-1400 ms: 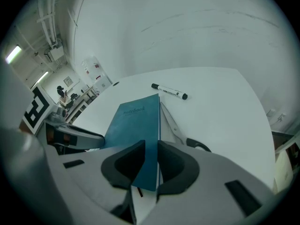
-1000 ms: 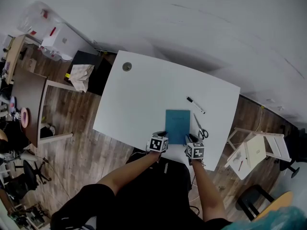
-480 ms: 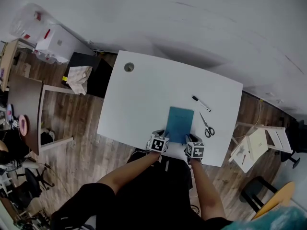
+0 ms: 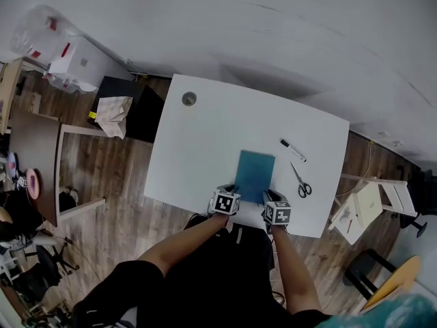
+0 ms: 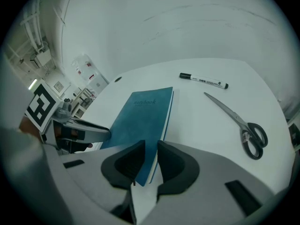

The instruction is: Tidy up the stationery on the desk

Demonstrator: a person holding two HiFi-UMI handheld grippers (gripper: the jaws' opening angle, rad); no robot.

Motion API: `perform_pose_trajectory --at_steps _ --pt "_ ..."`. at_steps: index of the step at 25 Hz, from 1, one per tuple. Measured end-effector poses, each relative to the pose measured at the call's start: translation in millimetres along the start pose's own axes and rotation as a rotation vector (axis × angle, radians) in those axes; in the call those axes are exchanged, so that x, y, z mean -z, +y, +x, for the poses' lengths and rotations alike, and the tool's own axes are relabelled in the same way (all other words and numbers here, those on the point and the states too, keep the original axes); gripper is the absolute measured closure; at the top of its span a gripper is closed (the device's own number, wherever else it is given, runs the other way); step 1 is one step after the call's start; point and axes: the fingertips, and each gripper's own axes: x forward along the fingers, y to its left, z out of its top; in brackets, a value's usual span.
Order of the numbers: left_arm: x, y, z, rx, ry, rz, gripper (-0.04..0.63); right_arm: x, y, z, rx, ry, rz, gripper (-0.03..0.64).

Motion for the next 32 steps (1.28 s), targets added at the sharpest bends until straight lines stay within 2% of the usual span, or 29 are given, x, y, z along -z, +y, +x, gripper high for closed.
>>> perform_pose_trajectory --at_steps 7,10,22,27,32 --pt "-12.4 43.8 -18.4 0.03 -0.044 -0.047 0.494 -18.8 37.4 20.6 -0.004 -0.002 0.041 0.529" --pt "-16.8 67.4 -20.7 0.032 -0.055 -0.076 0.494 -29.1 56.0 33.3 -0.009 0.003 0.025 0.529" --pt "-53.9 145.9 -58.5 0.032 -0.103 -0.081 0.492 -68.5 121.2 75.4 -0.032 0.019 -0.024 0.529" --pt "-65.1 177.7 -68.8 0.038 -0.124 -0.133 0.492 -88.3 145.5 92.1 -0.043 0.013 -0.024 0.529" --pt "-81.5 210.0 -77.7 0.024 -0.139 -0.139 0.492 -103.6 169.2 111.9 -0.066 0.026 -0.064 0.529"
